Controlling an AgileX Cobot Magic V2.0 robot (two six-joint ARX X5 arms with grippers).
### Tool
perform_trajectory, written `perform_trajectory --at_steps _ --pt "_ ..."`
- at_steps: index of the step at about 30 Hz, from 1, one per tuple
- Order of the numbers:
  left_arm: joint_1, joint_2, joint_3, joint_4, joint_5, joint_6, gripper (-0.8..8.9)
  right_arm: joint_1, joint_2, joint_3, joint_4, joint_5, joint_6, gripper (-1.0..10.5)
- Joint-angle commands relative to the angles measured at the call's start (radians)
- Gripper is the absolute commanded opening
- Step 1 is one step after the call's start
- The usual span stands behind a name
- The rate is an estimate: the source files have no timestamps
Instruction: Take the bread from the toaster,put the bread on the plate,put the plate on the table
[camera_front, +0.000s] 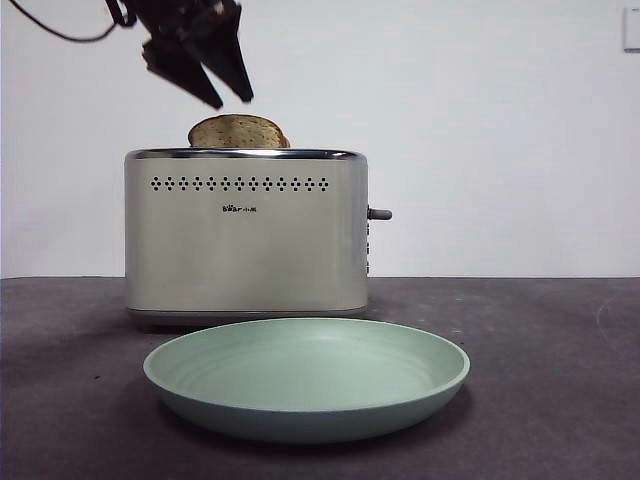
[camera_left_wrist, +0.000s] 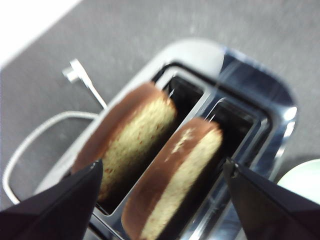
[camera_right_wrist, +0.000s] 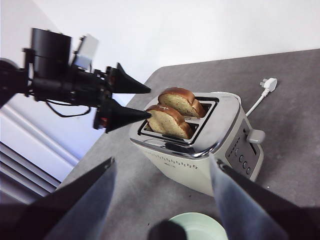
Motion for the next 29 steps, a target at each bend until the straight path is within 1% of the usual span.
perform_trajectory --at_steps 1,8,9,11,13,14,15,18,21,27,29 --pt "0.001 0.037 0.000 0.004 -0.004 0.014 4.04 0.002 0.001 0.003 -0.001 0.000 -0.016 3.1" --pt "0.001 0.072 0.000 0.034 -0.012 0.016 4.04 0.002 0.001 0.003 -0.006 0.000 -0.016 3.1" --pt "0.001 0.075 0.000 0.037 -0.011 0.016 3.88 0.002 0.001 0.003 -0.006 0.000 -0.016 3.1" --pt "0.001 0.076 0.000 0.039 -0.013 0.016 2.56 0.002 0.001 0.003 -0.008 0.000 -0.016 3.1" --pt "0.001 0.076 0.000 0.039 -0.024 0.016 0.52 0.002 0.001 0.003 -0.015 0.000 -0.016 3.1" --pt "0.001 0.076 0.000 0.039 -0.030 0.016 -0.24 0.002 0.001 0.003 -0.021 0.000 -0.016 3.1" --pt "0.001 0.076 0.000 0.039 -0.030 0.016 -0.08 0.002 0.001 0.003 -0.029 0.001 -0.016 3.1" --pt "0.001 0.074 0.001 0.033 -0.030 0.015 -0.09 0.002 0.002 0.003 -0.046 0.005 -0.033 3.1" --pt "0.000 0.055 0.001 0.012 -0.030 0.015 -0.09 0.002 0.002 0.003 -0.055 0.006 -0.034 3.1" --pt "-0.006 -0.048 0.001 -0.050 -0.027 0.011 -0.09 0.002 0.011 0.003 -0.073 0.008 -0.035 3.1" --pt "-0.006 -0.097 0.001 -0.069 -0.024 -0.012 -0.08 0.002 0.018 0.003 -0.088 0.008 -0.046 3.1"
